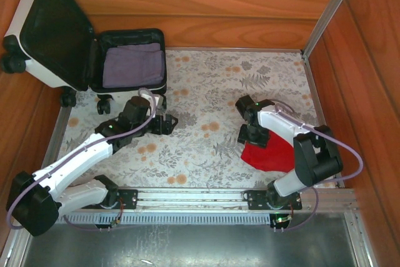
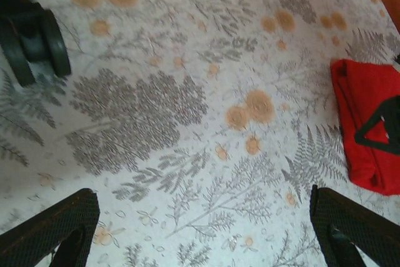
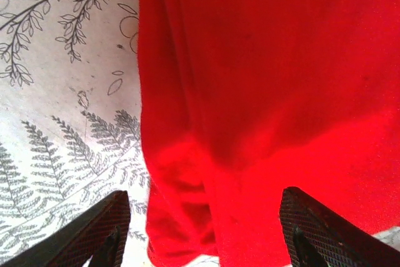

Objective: Pack the luggage

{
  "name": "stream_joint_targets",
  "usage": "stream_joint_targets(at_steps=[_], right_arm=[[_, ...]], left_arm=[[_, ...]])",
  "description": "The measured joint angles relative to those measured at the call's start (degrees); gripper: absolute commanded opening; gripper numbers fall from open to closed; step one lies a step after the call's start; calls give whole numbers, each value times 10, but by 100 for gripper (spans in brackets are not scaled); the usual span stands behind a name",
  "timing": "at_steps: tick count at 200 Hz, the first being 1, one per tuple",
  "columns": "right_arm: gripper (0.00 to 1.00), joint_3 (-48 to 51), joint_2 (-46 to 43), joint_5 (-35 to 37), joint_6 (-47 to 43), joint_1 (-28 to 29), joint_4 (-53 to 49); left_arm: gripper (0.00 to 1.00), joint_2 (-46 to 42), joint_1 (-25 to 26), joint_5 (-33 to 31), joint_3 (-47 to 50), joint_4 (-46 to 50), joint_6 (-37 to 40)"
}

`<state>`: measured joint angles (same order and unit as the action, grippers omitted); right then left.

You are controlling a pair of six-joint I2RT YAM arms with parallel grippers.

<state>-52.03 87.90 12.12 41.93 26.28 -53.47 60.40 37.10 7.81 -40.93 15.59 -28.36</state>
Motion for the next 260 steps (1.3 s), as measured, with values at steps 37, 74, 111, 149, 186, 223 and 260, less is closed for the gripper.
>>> stream_joint_targets(at_steps=[37,74,111,149,186,223,260], right_arm=[[49,2,41,3,-6,0,29],[14,14,51,12,-19,0,44],[3,6,52,22,-43,43,50],[11,-73,112,-4,-60,132,81],[50,-143,164,-17,-94,181,81],[65,-196,157,-34,-104,198,49],[64,-278,133,-5,-84,197,-3]], left_arm=[[92,0,33,-15,6,-11,-22],[92,0,42,-21,7,-15,-36],[92,0,46,-27,17,-20,-48],[92,-2,47,-38,38,-24,-61],[92,-47,47,-62,67,-25,-78],[100,-123,47,-108,94,-20,-88],[100,-156,47,-139,96,3,-87]])
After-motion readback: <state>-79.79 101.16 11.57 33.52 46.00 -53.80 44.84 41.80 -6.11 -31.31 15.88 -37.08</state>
